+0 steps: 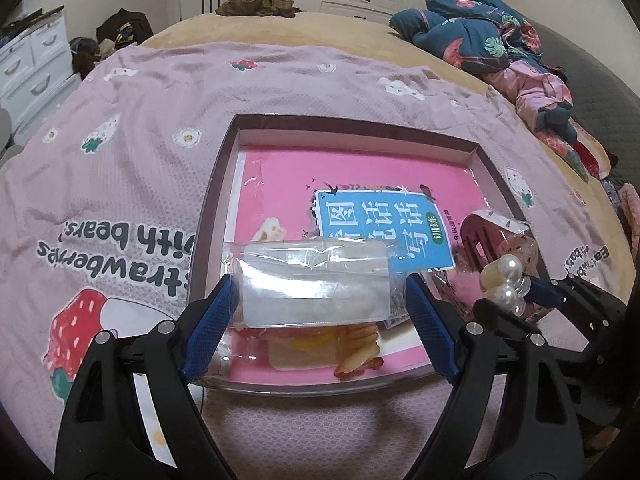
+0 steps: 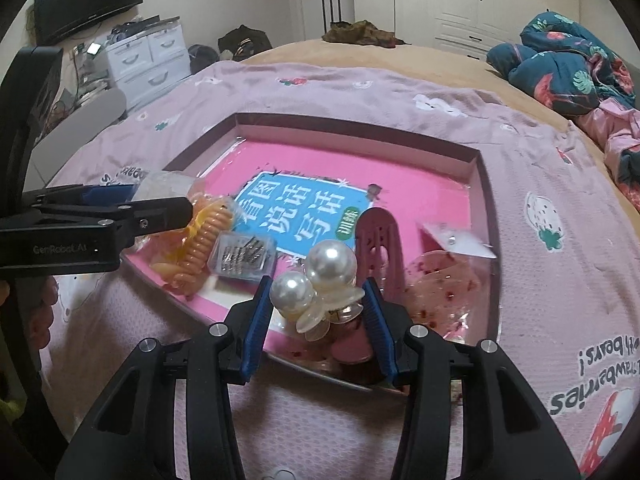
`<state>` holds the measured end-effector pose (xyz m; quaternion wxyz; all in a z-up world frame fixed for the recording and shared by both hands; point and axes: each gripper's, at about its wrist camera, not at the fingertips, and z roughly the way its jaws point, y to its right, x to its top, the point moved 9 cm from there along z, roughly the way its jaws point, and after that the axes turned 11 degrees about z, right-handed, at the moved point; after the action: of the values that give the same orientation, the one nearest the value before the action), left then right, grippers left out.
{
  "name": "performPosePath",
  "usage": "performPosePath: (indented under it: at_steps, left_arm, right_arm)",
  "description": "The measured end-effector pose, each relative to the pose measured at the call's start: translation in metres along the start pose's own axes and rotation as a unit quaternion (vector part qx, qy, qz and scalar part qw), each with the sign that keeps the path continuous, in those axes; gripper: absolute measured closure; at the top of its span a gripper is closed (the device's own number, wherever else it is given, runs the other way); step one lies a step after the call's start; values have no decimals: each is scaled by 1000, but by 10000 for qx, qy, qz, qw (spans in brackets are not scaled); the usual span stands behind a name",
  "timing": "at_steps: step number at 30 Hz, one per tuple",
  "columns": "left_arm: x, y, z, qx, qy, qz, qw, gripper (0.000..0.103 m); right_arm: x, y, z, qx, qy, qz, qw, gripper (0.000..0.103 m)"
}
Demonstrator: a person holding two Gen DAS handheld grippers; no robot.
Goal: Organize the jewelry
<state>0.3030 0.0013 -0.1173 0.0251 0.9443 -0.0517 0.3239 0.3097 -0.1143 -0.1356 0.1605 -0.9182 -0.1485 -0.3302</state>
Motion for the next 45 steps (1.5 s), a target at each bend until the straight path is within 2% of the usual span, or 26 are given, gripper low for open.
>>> performPosePath:
  at_steps: [3,5,6,10,18,23,31,45]
  left_arm:
    - [-1,0,1,2,-6,-13,10000,26]
    - [-2,1,0,-15,-9,-19,10000,25]
    - [-2,1,-1,-19,-7,-16,10000,25]
    - [-2,6,-7,-62,39,-1,10000,23]
    - [-1,17,-41,-93,345,81,9993,16]
    - [-7,21,-67,-76,531,76,9985,13]
    - [-36,18,-99,13,655,-31,9978,9]
    - [-88,23,-131,162,750,10,9971,9]
  right_arm:
    - [-1,-2,0,28,-28,-9,10000,54]
    - [-2,-2,-6,27,11,-3,10000,43]
    - [-2,-2,-10,20,56,14,10000,40]
    - [-5,2,-26,11,171,101,9998,37]
    - [-12,13,-71,-97,492,317,9982,23]
    - [-19,18,-102,-233,760,425,9959,10]
    - [-36,18,-130,-333,932,560,9935,5]
    - [-69,5,-150,-374,965,760,9917,4]
